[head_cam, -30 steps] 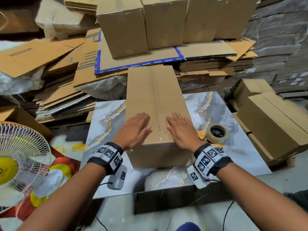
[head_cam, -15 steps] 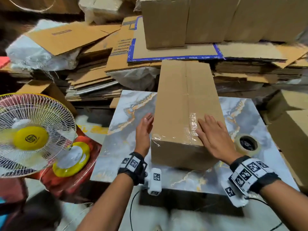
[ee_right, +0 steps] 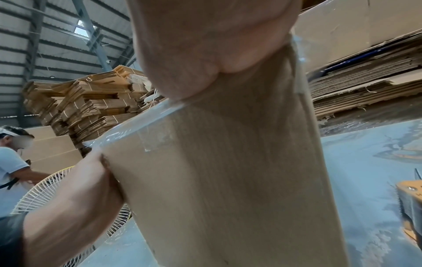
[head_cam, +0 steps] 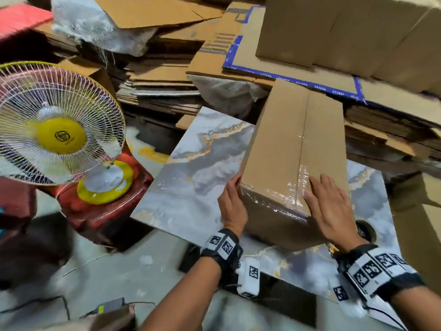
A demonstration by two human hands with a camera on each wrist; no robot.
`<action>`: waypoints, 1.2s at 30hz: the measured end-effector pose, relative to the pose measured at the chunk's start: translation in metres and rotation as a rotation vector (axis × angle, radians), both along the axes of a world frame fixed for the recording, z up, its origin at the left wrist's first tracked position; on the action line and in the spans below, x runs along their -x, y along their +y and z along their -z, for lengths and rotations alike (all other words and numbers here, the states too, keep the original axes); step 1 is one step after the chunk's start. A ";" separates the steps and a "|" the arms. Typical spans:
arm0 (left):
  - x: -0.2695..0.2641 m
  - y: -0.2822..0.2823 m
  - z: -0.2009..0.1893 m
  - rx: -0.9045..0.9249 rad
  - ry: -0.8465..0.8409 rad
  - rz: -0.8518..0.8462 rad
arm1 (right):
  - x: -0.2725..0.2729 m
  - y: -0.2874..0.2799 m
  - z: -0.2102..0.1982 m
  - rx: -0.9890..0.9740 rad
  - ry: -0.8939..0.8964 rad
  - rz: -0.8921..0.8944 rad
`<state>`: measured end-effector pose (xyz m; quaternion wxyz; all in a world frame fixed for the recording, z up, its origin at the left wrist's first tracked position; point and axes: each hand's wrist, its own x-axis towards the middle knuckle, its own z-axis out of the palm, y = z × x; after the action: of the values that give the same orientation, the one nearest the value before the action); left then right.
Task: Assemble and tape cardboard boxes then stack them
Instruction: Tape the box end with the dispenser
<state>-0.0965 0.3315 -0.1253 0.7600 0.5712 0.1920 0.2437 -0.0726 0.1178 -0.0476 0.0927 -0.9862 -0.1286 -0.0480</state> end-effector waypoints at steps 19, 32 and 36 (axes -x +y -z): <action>-0.006 0.063 0.014 -0.237 0.030 0.356 | -0.003 0.006 -0.005 0.055 -0.015 -0.018; -0.003 0.094 0.012 -0.442 0.052 0.597 | 0.001 0.012 -0.010 0.065 -0.010 0.004; -0.001 0.091 0.008 -0.405 0.032 0.533 | 0.001 0.011 -0.009 0.066 0.011 0.016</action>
<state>-0.0954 0.4230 -0.1329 0.6648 0.7446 -0.0047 0.0607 -0.0735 0.1291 -0.0383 0.0604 -0.9899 -0.1220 -0.0392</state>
